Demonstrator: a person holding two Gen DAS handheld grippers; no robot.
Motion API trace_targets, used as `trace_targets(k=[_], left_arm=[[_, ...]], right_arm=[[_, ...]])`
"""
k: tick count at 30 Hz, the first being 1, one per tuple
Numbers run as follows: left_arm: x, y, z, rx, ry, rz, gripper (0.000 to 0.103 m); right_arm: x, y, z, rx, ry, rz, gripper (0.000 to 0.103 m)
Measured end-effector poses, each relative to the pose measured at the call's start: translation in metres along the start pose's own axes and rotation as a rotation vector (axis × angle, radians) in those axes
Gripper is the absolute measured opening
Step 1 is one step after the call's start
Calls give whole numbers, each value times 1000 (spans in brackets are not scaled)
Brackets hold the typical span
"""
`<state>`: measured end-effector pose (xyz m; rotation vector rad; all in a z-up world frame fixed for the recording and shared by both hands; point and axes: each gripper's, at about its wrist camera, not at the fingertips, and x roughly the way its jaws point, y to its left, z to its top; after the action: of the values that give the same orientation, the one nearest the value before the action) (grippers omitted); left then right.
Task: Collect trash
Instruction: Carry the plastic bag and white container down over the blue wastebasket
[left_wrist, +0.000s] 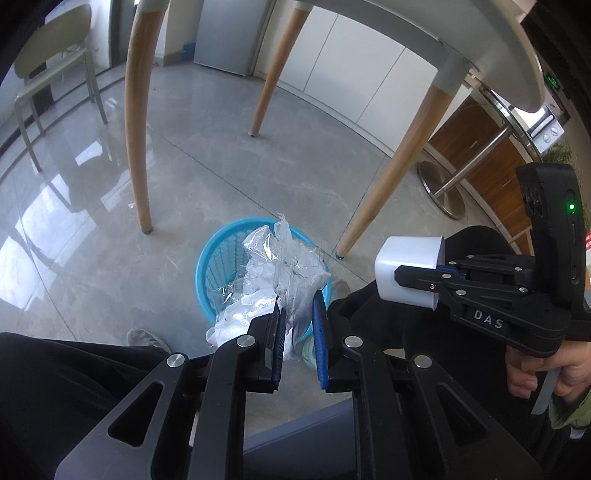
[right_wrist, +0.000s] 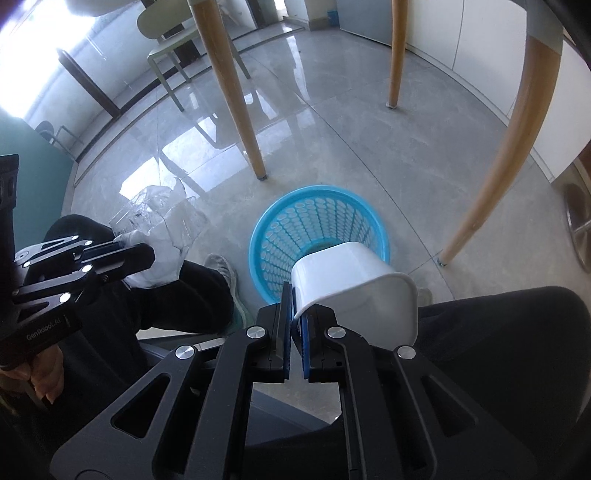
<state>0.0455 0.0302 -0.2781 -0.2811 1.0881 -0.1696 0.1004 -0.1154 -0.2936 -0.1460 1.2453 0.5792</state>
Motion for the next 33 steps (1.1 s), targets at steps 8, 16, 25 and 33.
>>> trace_targets(k=[8, 16, 25, 33], left_arm=[[23, 6, 11, -29, 20, 10, 13], [46, 13, 22, -73, 45, 3, 13], [77, 26, 33, -141, 98, -16, 13], [114, 33, 39, -161, 168, 13, 12]], right_arm=[[33, -2, 21, 31, 47, -3, 4], [68, -11, 33, 65, 98, -14, 4], [101, -23, 42, 154, 161, 50, 4], [131, -30, 45, 193, 209, 55, 4]])
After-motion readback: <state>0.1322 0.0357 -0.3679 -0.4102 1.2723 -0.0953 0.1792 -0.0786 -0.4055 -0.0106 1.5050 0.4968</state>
